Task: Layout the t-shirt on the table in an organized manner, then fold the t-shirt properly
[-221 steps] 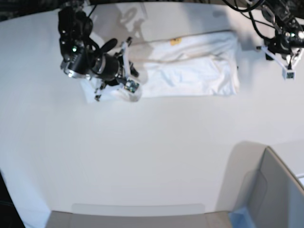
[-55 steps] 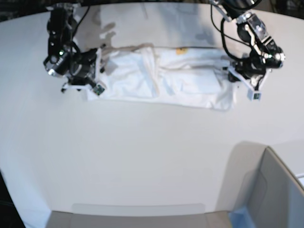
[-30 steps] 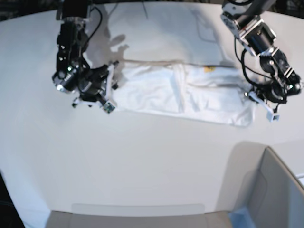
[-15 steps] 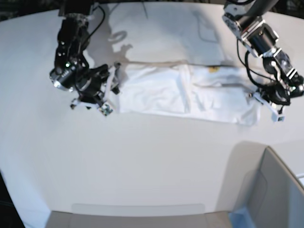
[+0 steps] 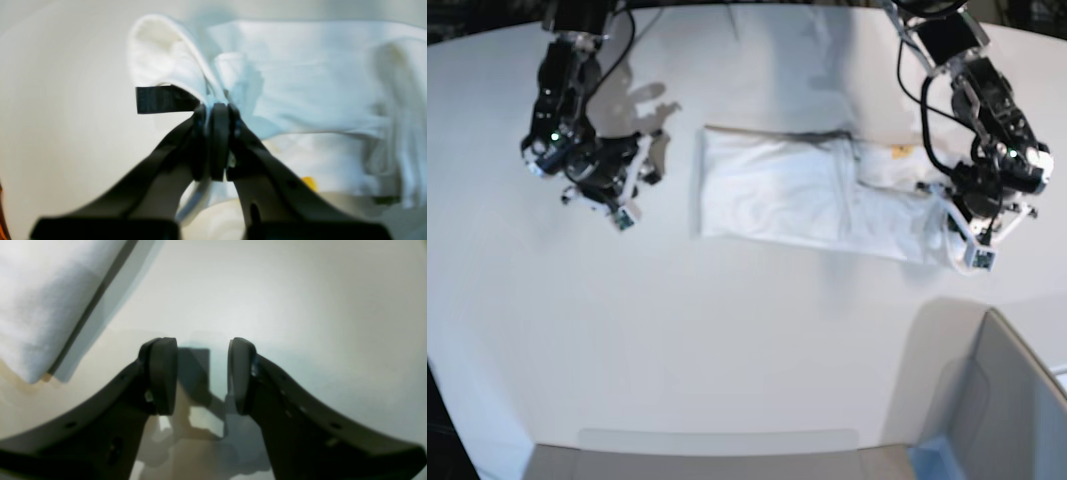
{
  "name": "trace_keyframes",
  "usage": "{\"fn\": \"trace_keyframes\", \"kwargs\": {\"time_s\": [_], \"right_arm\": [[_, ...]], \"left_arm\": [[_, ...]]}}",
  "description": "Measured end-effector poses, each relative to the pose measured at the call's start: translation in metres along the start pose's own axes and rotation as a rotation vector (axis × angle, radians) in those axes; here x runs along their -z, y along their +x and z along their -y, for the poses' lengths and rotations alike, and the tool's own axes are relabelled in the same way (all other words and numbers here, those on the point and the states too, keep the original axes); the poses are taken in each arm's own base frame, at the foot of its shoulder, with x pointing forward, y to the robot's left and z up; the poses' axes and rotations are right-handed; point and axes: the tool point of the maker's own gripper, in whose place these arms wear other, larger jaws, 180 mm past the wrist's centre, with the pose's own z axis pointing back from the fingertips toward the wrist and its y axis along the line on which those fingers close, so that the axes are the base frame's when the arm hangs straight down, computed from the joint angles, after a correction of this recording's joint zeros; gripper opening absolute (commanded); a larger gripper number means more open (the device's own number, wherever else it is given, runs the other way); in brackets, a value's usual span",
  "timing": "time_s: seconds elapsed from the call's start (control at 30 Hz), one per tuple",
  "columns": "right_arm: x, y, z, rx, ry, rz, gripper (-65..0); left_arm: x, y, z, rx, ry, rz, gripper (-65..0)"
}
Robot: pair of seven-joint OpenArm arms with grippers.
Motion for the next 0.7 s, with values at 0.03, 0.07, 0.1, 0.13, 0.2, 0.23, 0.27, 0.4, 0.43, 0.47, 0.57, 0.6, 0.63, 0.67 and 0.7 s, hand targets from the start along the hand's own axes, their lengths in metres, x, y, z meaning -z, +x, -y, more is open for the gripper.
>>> {"fn": "trace_keyframes", "kwargs": {"time_s": [0.03,0.07,0.1,0.13,0.2,0.23,0.27,0.4,0.43,0.47,0.57,0.6,0.63,0.67,0.7], "right_arm": [[0.000,0.000,0.000,0.000,0.000,0.000,-38.1],[0.000,0.000,0.000,0.000,0.000,0.000,-38.1],[0.000,0.000,0.000,0.000,0.001,-0.001,-38.1],[0.001,0.001,-0.001,-0.004,0.003,-0.001,-38.1],[0.002,0.002,-0.006,-0.026,0.013,-0.006,-38.1],[0.003,0.003,-0.009,-0.030,0.019,-0.004,-38.1],[0.004,0.004,-0.011,-0.037,0.024,-0.005,-38.1],[0.006,0.007,-0.017,-0.052,0.037,-0.004,-38.1],[0.006,0.006,-0.017,-0.052,0.037,-0.004,-38.1],[0.006,0.007,-0.017,-0.051,0.038,-0.003,-38.1],[0.006,0.007,-0.017,-0.050,0.040,-0.003,-38.1],[0.006,0.007,-0.017,-0.051,0.039,-0.003,-38.1],[0.006,0.007,-0.017,-0.050,0.040,-0.003,-38.1],[0.007,0.006,-0.018,-0.048,0.043,-0.002,-38.1],[0.008,0.007,-0.018,-0.045,0.048,0.003,-38.1]], "left_arm": [[-0.002,-0.003,0.004,-0.001,-0.001,-0.002,-62.9],[-0.004,-0.003,0.004,0.000,0.005,-0.002,-62.9],[-0.007,-0.002,0.005,0.000,0.010,0.000,-62.9],[-0.009,0.001,0.006,-0.002,0.014,0.011,-62.9],[-0.012,0.007,0.010,-0.010,0.010,0.037,-62.9],[-0.011,0.009,0.017,-0.005,-0.004,0.043,-62.9],[-0.010,0.010,0.025,0.003,-0.022,0.043,-62.9],[-0.005,0.011,0.069,0.055,-0.119,0.041,-62.9],[-0.004,0.009,0.082,0.060,-0.147,0.036,-62.9],[-0.003,0.008,0.091,0.063,-0.167,0.030,-62.9],[-0.009,0.019,0.102,0.059,-0.189,0.069,-62.9],[-0.012,0.023,0.104,0.053,-0.188,0.086,-62.9],[-0.013,0.025,0.105,0.046,-0.190,0.093,-62.9],[-0.013,0.025,0.108,0.042,-0.197,0.094,-62.9],[-0.013,0.025,0.110,0.037,-0.203,0.094,-62.9]]}}
